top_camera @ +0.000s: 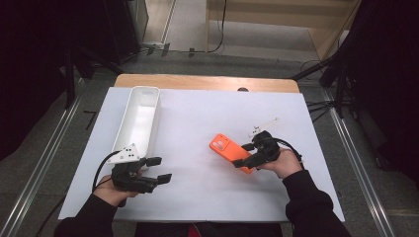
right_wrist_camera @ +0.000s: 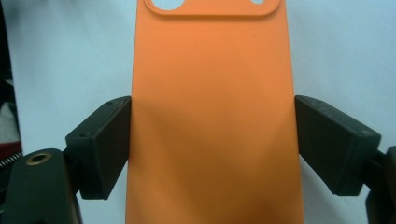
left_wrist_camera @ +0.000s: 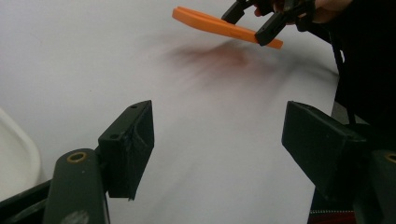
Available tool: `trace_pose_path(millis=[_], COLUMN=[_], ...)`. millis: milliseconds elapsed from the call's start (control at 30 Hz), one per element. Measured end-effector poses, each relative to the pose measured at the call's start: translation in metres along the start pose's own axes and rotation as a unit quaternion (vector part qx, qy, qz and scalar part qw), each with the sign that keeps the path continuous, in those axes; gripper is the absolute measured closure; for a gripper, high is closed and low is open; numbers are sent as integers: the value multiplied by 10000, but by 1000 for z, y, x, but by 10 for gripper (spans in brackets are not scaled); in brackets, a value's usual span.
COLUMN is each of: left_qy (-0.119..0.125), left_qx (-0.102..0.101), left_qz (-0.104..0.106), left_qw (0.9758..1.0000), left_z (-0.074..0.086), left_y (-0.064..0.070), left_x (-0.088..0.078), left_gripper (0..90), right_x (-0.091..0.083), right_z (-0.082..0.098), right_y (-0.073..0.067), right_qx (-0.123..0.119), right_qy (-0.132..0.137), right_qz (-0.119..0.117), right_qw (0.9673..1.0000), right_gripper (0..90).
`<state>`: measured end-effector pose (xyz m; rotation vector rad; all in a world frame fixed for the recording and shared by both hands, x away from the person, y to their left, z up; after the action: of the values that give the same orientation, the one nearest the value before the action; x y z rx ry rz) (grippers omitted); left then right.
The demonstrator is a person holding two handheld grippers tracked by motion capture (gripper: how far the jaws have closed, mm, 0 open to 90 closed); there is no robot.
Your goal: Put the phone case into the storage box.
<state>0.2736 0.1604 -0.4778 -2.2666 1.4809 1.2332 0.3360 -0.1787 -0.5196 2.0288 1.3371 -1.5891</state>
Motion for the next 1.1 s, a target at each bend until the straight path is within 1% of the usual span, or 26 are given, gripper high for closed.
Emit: trace_pose_path(millis=[33, 67, 100, 133, 167, 200, 233, 267, 300, 400, 467, 500, 533, 600, 667, 733, 800, 867, 1033, 1067, 1100], left_qy=[0, -18, -33, -53, -53, -30, 18, 33, 58, 74, 74, 60, 39, 8, -53, -87, -120, -123, -117, -160, -146], left_qx=[0, 22, -3, -57, -57, -103, -178, -216, -294, -427, -559, -590, -588, -586, -636, -620, -570, -540, -534, -543, -535], left_qz=[0, -26, -49, 6, 6, 37, 75, 78, 61, -4, 16, 46, 68, 46, 100, 99, 143, 165, 192, 244, 253], left_qw=[10000, 10000, 10000, 10000, 10000, 9999, 9998, 9997, 9995, 9991, 9984, 9982, 9982, 9983, 9979, 9980, 9982, 9983, 9983, 9981, 9981], left_z=[0, -1, -2, -4, -4, -5, -8, -10, -12, -18, -22, -24, -26, -27, -31, -34, -37, -40, -46, -49, -50], left_y=[0, 0, 0, 0, 0, 0, 0, -1, -1, -3, -4, -4, -4, -4, -4, -4, -2, -1, 0, -1, 0], left_x=[0, 0, 1, 0, 0, 0, -1, -2, -2, -2, -1, -1, 0, 1, 3, 5, 5, 6, 8, 9, 10], left_gripper=[256, 256, 255, 254, 251, 251, 239, 210, 209, 209, 209, 209, 209, 209, 210, 215, 215, 216, 216, 216, 216], right_x=[0, -1, -2, -2, -2, -3, -4, -5, -5, -7, -8, -9, -9, -10, -10, -10, -10, -10, -10, -10, -10], right_z=[0, 0, 0, 0, 0, 0, 0, 0, 0, -1, -1, -2, -2, -2, -2, -2, -2, -2, -2, -2, -2], right_y=[0, 0, 0, 0, 0, 1, 1, 1, 1, 1, 0, -1, -1, -2, -4, -5, -7, -8, -9, -9, -9], right_qx=[0, 83, 136, 138, 138, 191, 312, 365, 415, 563, 654, 702, 727, 756, 765, 801, 832, 834, 834, 840, 828], right_qy=[0, 41, 40, 83, 83, 82, 133, 144, 155, 247, 289, 308, 335, 371, 408, 430, 430, 433, 435, 432, 454], right_qz=[0, -40, -60, -10, -10, -31, -126, -150, -158, -270, -352, -402, -398, -450, -494, -499, -541, -517, -541, -538, -521], right_qw=[10000, 9999, 9999, 9999, 9999, 9998, 9993, 9991, 9989, 9977, 9968, 9962, 9960, 9954, 9950, 9946, 9941, 9942, 9941, 9941, 9942], right_gripper=[149, 149, 148, 149, 149, 149, 148, 149, 148, 149, 148, 148, 148, 148, 148, 148, 148, 148, 148, 148, 148])
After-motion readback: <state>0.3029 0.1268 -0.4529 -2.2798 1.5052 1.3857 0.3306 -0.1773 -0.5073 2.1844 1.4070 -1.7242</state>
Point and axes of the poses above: each handheld gripper's, and its own axes: x roughly forward along the jaws, z roughly out of its underside, y roughly to its right, the point moved 5 cm from there along x, roughly forward along the jaws, and after that the axes turned 15 degrees about -y, right-handed, at the moved point
